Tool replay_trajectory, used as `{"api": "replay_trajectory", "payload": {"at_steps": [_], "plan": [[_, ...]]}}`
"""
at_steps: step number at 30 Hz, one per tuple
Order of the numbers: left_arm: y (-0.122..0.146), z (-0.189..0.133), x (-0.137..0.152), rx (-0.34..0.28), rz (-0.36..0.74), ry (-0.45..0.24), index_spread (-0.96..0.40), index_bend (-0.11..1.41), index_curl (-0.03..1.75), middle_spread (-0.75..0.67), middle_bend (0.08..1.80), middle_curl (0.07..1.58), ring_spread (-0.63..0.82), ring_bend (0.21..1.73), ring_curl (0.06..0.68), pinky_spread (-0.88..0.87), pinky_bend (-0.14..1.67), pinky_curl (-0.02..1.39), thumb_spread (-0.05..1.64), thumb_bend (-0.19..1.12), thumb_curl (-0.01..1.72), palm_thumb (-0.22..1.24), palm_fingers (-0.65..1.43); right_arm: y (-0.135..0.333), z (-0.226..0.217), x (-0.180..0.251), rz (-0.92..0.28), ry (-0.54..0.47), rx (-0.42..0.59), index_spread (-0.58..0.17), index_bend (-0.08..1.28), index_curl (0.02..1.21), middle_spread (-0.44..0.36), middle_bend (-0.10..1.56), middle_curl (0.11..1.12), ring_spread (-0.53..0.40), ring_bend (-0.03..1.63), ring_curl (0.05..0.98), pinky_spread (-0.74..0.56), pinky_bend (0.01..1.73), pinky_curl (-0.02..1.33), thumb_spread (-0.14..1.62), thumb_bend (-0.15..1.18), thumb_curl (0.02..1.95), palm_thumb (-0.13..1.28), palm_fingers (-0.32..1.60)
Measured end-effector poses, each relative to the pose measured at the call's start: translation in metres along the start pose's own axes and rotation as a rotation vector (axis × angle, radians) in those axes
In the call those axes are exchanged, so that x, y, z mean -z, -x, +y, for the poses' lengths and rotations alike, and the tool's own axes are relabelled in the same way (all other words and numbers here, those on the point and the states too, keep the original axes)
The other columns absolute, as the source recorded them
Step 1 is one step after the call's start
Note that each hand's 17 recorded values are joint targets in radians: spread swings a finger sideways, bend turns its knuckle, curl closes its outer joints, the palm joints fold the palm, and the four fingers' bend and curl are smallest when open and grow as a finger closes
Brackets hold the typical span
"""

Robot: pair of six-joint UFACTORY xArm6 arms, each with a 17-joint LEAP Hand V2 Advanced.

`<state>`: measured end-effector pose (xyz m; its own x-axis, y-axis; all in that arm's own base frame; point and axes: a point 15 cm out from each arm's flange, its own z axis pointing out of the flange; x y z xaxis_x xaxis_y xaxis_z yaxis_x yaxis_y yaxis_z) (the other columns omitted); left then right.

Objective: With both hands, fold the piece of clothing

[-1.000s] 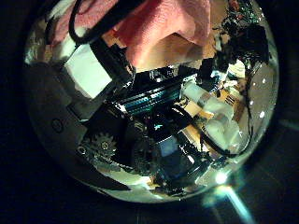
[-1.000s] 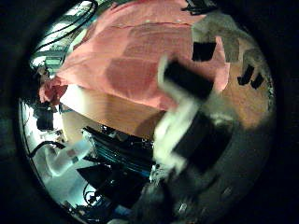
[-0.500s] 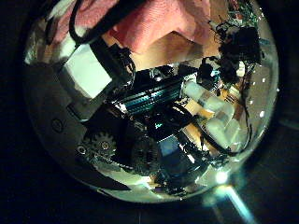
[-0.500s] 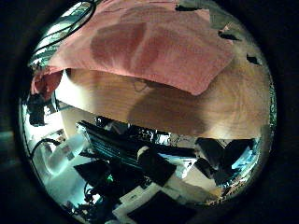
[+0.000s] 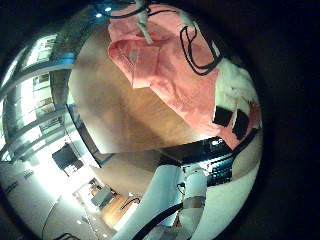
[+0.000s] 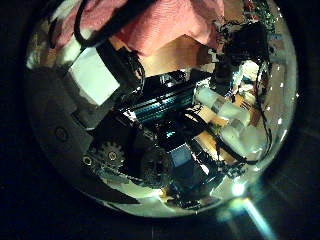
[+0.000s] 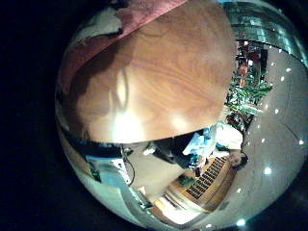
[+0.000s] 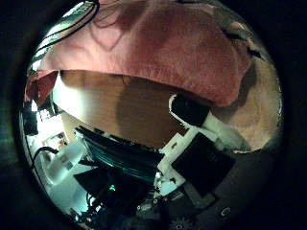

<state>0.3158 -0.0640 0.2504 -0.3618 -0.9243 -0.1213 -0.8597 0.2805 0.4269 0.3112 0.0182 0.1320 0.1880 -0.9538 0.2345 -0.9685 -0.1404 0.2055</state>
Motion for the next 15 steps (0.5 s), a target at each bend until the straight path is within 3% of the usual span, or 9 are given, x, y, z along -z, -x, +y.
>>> {"api": "replay_trajectory", "payload": {"at_steps": [5,8,15], "plan": [[0.001,0.000,0.005,0.003,0.003,-0.005,-0.28,0.16,1.69,-0.71,0.74,1.33,-0.44,1.43,0.527,-0.61,1.25,0.64,1.22,-0.01,0.64,0.84,0.90,-0.001,-0.008,0.009,0.001,-0.022,-0.002,-0.394,0.26,0.52,-0.251,0.72,0.66,-0.305,1.16,0.503,-0.42,1.26,0.38,1.02,-0.02,0.42,0.72,0.99],[-0.001,0.002,0.007,0.002,0.006,-0.014,-0.27,0.16,1.69,-0.71,0.74,1.33,-0.44,1.43,0.528,-0.61,1.25,0.64,1.22,-0.01,0.64,0.84,0.90,0.001,-0.010,0.011,0.006,-0.030,0.007,-0.433,0.45,0.62,-0.259,0.82,0.72,-0.286,1.15,0.529,-0.38,1.26,0.41,1.01,-0.02,0.42,0.73,1.18],[0.000,0.004,0.007,-0.003,0.008,-0.008,-0.25,0.16,1.69,-0.71,0.74,1.33,-0.44,1.43,0.529,-0.61,1.25,0.64,1.22,-0.01,0.64,0.84,0.90,-0.004,-0.015,0.018,0.016,-0.053,0.012,-0.401,0.82,0.81,-0.217,1.05,0.82,-0.249,1.25,0.595,-0.27,1.33,0.49,1.10,0.05,0.46,0.91,1.22]]}}
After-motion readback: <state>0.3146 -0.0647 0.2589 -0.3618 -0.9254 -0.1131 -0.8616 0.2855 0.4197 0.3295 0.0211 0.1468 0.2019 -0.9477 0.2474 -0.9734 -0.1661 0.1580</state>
